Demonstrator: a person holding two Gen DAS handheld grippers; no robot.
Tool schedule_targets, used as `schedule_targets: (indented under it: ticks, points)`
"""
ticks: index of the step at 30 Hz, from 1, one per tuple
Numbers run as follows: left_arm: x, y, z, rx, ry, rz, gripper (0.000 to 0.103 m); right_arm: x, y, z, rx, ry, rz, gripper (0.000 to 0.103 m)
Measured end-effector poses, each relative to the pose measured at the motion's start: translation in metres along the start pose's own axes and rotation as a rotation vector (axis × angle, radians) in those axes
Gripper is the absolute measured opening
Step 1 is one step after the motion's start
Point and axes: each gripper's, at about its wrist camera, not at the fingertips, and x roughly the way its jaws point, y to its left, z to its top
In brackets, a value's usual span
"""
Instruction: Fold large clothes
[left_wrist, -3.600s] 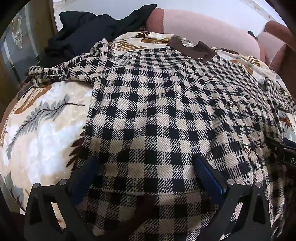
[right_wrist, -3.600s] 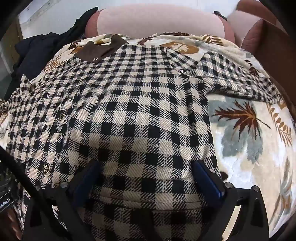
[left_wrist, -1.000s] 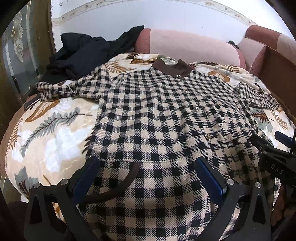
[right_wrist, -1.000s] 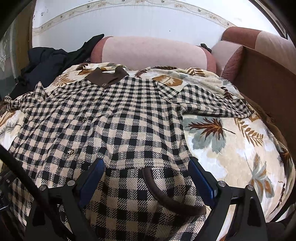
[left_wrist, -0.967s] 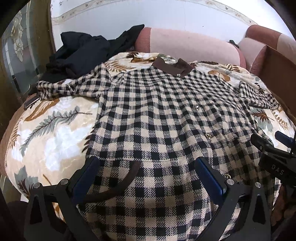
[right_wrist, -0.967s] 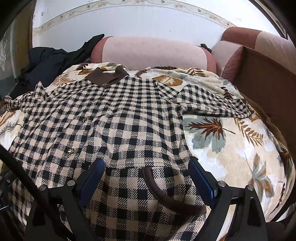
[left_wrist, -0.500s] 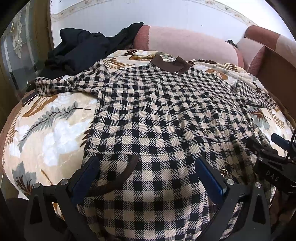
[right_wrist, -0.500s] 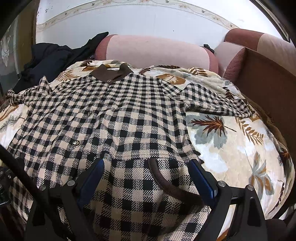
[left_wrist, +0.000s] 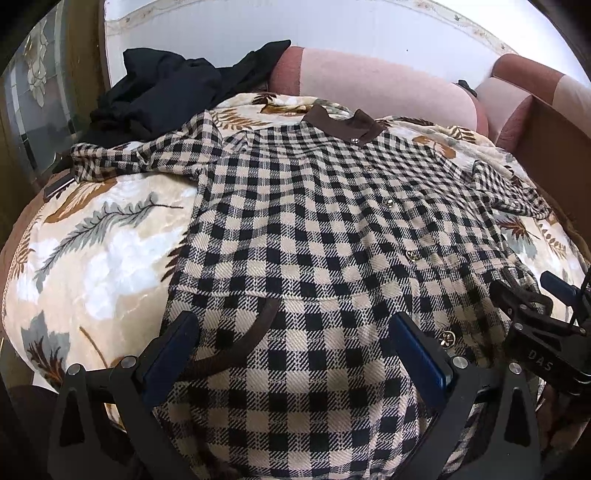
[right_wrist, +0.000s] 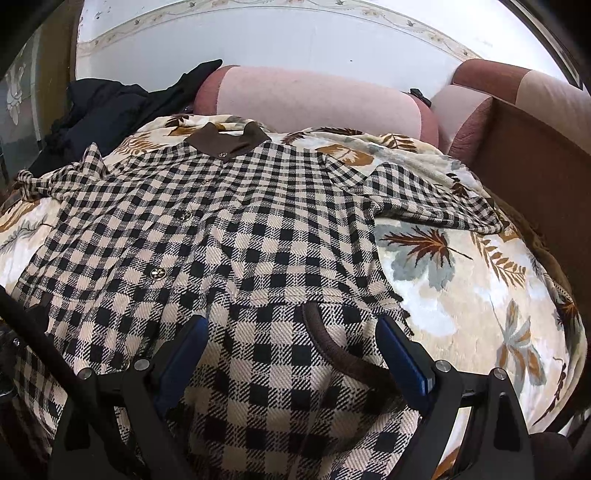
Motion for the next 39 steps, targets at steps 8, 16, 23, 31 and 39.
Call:
schedule_targets:
  ticks: [8, 16, 23, 31, 39]
  points:
    - [0.014, 0.006, -0.004, -0.030, 0.067, 0.001, 0.103, 0.000, -0.001, 0.000, 0.001, -0.001, 0.000, 0.095]
    - [0.017, 0.008, -0.005, -0.036, 0.073, -0.004, 0.103, -0.001, 0.000, -0.002, -0.002, -0.002, -0.004, 0.095]
    - [0.023, 0.007, -0.008, -0.027, 0.094, 0.016, 0.103, -0.002, 0.000, -0.002, -0.009, 0.001, -0.019, 0.095]
    - [0.031, 0.005, -0.012, -0.001, 0.108, 0.049, 0.103, 0.003, -0.006, 0.000, 0.010, 0.022, -0.023, 0.095]
    - [0.035, -0.001, -0.018, 0.047, 0.085, 0.090, 0.103, 0.006, -0.009, -0.001, 0.022, 0.032, -0.028, 0.095]
